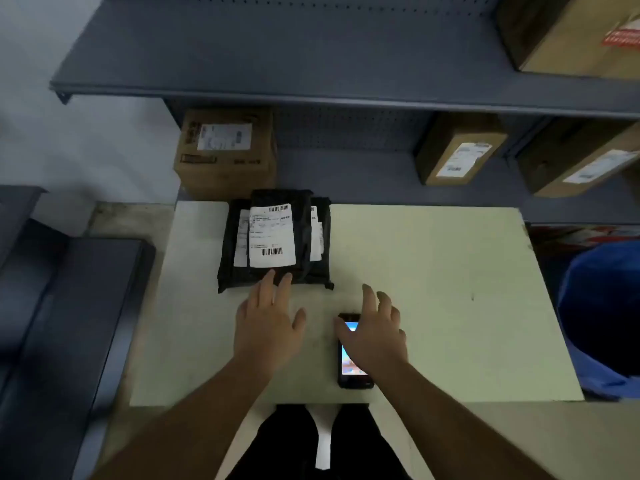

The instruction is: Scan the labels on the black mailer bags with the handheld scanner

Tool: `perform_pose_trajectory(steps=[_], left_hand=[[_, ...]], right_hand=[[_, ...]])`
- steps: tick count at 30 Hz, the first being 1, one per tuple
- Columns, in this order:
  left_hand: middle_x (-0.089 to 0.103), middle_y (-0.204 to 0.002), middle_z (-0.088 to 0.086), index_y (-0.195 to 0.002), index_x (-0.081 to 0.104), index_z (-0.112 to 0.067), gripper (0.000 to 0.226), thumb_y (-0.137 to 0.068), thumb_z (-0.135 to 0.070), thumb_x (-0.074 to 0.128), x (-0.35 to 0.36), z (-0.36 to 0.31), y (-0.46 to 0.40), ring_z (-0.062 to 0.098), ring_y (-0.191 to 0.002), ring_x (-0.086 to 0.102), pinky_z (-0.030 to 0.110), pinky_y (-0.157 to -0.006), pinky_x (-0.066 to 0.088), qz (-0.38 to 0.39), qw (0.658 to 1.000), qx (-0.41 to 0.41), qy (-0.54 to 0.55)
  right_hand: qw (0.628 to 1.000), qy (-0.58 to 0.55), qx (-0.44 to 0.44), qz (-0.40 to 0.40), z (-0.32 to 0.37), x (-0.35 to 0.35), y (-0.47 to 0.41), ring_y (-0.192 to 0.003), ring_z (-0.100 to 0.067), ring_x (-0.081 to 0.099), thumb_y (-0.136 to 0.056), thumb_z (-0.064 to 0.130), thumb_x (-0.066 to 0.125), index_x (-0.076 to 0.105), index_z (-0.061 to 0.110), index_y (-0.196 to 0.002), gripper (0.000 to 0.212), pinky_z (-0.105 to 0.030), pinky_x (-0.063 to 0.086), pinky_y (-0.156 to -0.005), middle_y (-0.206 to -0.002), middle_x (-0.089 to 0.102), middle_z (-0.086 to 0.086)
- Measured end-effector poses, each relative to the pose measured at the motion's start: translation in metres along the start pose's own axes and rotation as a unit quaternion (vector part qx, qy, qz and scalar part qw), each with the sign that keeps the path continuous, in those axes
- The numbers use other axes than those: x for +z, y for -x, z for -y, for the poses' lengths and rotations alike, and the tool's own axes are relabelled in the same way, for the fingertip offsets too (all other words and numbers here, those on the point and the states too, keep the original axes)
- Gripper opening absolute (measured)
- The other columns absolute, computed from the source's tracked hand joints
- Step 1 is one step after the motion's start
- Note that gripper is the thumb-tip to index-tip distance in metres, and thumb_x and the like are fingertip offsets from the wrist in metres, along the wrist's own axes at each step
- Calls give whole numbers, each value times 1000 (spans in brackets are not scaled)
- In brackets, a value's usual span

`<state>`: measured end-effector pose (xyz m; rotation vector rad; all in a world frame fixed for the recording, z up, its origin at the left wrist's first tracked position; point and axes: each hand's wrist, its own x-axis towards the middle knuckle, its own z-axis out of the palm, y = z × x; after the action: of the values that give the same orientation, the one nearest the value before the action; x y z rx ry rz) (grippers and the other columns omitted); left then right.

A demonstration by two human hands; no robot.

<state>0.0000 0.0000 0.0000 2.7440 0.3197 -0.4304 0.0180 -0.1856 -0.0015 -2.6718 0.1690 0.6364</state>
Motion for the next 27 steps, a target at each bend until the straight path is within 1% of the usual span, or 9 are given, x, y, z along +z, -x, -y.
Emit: perform_pose_trajectory(steps=[1, 4, 9, 12, 16, 19, 25, 27], left_hand=[[13, -173, 3, -164, 19, -31, 71, -100, -53, 43, 4, 3, 1, 25, -158, 16, 47, -122, 25, 15, 1000, -4, -2], [16, -173, 3, -163, 21, -30, 71, -100, -52, 44, 19, 13, 6, 26, -157, 19, 47, -121, 27, 16, 1000, -7, -15], [7, -174, 2, -164, 13, -32, 70, -102, -54, 37, 36, 25, 16, 25, -159, 11, 46, -123, 23, 67, 997, -5, -24], [5, -174, 1, -164, 11, -32, 70, -102, -54, 36, 46, 30, 22, 25, -159, 9, 47, -123, 23, 86, 996, -13, -19], [8, -174, 1, -163, 15, -32, 69, -102, -54, 37, 57, 38, 29, 25, -159, 11, 47, -123, 25, 96, 995, -21, -19], [6, -174, 0, -164, 12, -32, 70, -102, -55, 37, 66, 44, 38, 24, -159, 10, 47, -123, 25, 120, 992, -21, -26], [9, -173, 0, -163, 13, -31, 71, -102, -55, 37, 80, 57, 53, 24, -158, 13, 45, -122, 28, 137, 990, -16, -36], [11, -173, -1, -163, 14, -31, 71, -101, -56, 38, 84, 62, 55, 24, -158, 15, 45, -121, 29, 142, 989, -16, -41]], right_hand=[[1000, -9, 18, 15, -3, 5, -2, -150, -30, 29, -96, 61, 53, 15, 28, -166, 86, -51, 45, -109, -170, 22, -6], [998, 8, 56, 40, -14, 17, -4, -149, -30, 32, -96, 61, 54, 16, 26, -166, 86, -50, 45, -108, -169, 24, -5], [995, 17, 83, 53, -27, 45, 2, -141, -30, 40, -94, 61, 57, 19, 25, -164, 87, -50, 47, -103, -163, 31, -4], [992, 9, 105, 65, -29, 60, 4, -140, -31, 41, -93, 61, 57, 18, 24, -164, 89, -52, 47, -105, -161, 34, -4], [985, -37, 155, 66, -31, 72, 4, -138, -32, 42, -86, 59, 65, 21, 21, -162, 96, -56, 49, -106, -155, 40, -5], [978, -48, 189, 70, -32, 80, 1, -136, -32, 44, -82, 62, 70, 25, 19, -159, 100, -56, 50, -103, -150, 43, -6], [967, -74, 236, 62, -29, 97, -11, -134, -30, 46, -83, 61, 74, 23, 17, -159, 101, -54, 52, -101, -147, 43, -6], [964, -75, 250, 53, -28, 103, -14, -133, -29, 46, -83, 61, 74, 26, 16, -157, 99, -54, 52, -100, -146, 44, -6]])
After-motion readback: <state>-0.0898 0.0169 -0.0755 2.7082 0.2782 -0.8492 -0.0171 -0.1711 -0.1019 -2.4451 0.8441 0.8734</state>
